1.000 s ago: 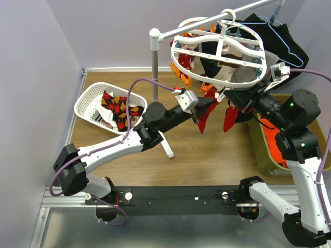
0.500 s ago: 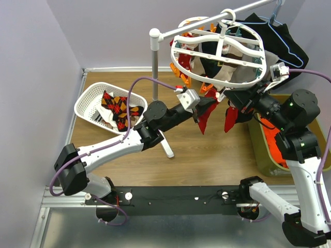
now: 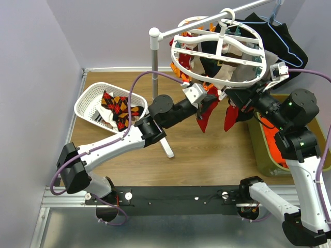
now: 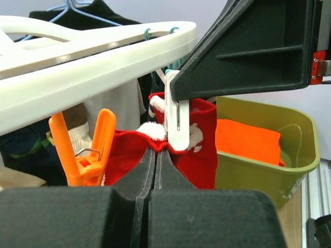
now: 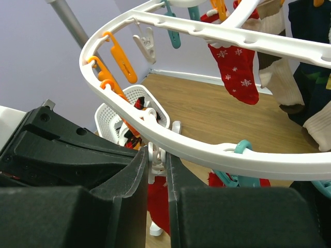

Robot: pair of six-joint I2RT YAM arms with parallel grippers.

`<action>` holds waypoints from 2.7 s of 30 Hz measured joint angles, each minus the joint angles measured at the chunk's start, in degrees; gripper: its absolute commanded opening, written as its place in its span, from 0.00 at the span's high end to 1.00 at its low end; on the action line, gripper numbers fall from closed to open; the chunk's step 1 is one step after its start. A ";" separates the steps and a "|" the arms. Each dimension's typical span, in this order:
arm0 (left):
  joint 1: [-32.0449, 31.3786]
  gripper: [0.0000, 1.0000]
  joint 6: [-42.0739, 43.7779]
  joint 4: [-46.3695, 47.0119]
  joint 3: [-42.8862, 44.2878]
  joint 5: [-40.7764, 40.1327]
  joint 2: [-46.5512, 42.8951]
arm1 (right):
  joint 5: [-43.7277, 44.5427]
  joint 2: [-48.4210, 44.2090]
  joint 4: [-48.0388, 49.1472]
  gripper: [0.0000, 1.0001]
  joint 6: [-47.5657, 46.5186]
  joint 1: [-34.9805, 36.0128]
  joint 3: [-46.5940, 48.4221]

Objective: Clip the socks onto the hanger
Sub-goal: Clamp the sock onto the hanger.

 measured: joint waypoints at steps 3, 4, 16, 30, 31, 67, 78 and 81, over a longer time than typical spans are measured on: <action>-0.02 1.00 0.09 -2.62 1.20 -0.50 0.00 | 0.85 0.09 -0.04 0.87 -0.57 0.00 0.00; -0.02 1.00 0.09 -3.48 1.60 -0.57 0.00 | 1.09 0.09 -0.07 0.87 -0.76 0.00 0.00; -0.44 1.00 0.07 -11.50 5.64 -0.61 0.52 | 1.81 0.35 -0.09 0.87 -1.81 0.00 0.00; -0.83 1.00 -0.96 -18.64 12.52 -1.16 3.72 | 3.19 -0.02 0.15 0.87 -2.08 -0.07 -0.28; -0.85 1.00 -1.18 -19.21 12.98 -1.16 3.78 | 3.32 -0.09 0.17 0.87 -2.21 -0.07 -0.35; -2.01 0.99 0.09 -10.86 1.86 -3.32 0.94 | 3.78 -0.83 0.55 0.87 -1.05 -0.07 -1.86; -2.03 1.00 6.64 -5.16 1.62 1.14 0.94 | 3.65 0.00 0.26 0.87 -0.24 -0.07 -0.57; -2.03 1.00 7.45 -4.81 1.88 2.19 0.94 | 3.58 0.15 0.42 0.87 -0.17 -0.07 -0.50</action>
